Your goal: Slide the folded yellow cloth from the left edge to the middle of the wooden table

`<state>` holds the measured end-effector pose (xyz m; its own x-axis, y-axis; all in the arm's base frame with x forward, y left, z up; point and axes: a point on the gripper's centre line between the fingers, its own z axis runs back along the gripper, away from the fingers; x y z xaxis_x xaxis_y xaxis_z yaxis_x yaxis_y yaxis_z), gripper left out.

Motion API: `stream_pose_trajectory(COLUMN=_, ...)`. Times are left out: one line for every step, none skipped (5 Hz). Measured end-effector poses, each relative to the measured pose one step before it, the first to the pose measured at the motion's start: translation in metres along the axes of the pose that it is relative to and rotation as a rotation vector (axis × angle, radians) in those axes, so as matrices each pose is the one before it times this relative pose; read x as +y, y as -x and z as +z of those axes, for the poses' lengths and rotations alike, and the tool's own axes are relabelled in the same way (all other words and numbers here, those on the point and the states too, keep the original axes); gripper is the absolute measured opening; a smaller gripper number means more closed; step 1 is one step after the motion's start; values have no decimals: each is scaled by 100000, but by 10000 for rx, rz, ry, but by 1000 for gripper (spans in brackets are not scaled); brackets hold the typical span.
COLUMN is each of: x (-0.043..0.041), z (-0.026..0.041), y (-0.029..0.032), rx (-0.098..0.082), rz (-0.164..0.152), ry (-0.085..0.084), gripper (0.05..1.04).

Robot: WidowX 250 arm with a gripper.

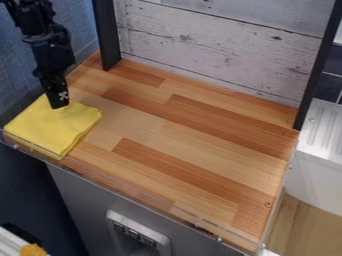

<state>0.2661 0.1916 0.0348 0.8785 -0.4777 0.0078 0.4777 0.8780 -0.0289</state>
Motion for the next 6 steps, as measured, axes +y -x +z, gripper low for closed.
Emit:
stream_pose_trajectory(x=312, z=-1001, y=92, rx=103, rz=-39, ry=4, gripper=69)
stream_pose_trajectory(x=268, z=-612, y=61, rx=73, rz=84, ry=-84, gripper=64)
stream_pose_trajectory(x=-24, z=-360, y=106, rx=37, rz=135, ry=-121, gripper=64)
stream_pose_trajectory(x=-1031, z=-329, y=-1267, rx=104, rz=481, ry=-50, gripper=63)
stream_pose_trajectory(x=-1137, z=45, y=-1866, rx=37, rz=716, ry=-106, gripper=63)
stream_pose_trajectory(x=-1845, z=141, y=-2171, rx=10, rz=700, ry=-71, gripper=63)
